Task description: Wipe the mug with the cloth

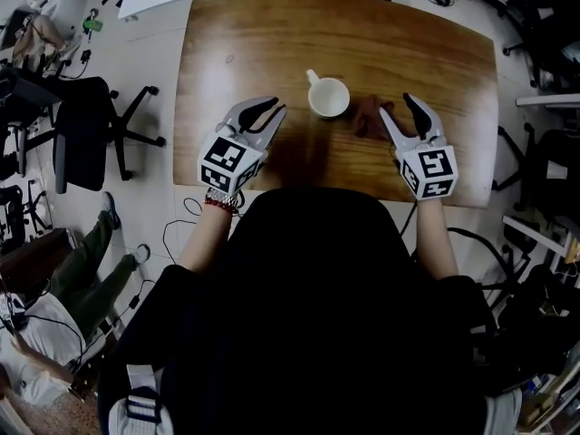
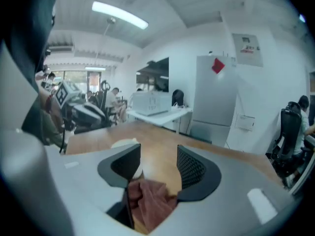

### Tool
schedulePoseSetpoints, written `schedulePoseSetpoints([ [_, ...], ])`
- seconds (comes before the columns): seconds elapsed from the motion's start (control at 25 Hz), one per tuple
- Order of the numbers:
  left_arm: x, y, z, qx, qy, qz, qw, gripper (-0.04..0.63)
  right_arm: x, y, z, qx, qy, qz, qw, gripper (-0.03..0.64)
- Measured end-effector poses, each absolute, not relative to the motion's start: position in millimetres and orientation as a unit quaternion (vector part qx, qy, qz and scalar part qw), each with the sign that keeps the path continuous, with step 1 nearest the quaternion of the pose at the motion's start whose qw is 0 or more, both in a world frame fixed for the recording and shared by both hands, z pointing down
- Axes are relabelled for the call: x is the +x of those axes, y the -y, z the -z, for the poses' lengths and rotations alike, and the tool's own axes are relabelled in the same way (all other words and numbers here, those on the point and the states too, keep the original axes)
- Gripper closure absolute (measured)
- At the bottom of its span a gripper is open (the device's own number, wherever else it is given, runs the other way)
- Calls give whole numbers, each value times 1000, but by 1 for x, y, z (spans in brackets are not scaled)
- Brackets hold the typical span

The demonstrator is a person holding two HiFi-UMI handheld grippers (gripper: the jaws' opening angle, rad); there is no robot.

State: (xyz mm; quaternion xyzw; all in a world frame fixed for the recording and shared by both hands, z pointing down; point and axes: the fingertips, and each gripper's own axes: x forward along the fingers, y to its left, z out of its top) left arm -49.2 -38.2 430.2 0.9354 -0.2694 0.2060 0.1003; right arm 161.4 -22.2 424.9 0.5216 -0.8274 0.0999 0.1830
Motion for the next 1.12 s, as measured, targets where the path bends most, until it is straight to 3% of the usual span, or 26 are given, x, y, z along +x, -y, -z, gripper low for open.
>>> schedulePoseSetpoints([
  [0.16, -15, 44, -366, 954, 261, -109, 96, 538, 147, 27, -343, 523, 847, -53, 72, 383],
  [0.28, 1, 41, -322, 961, 253, -54, 98, 568, 136, 25, -299, 520, 854, -20, 26, 387],
  [0.48, 15, 32, -286, 969, 244, -25, 38, 568, 123, 24, -273, 524, 851, 13, 27, 388],
  [1.12, 7, 24, -301, 965, 253, -42, 61, 568, 120, 17, -292, 526, 848, 8, 66, 394],
])
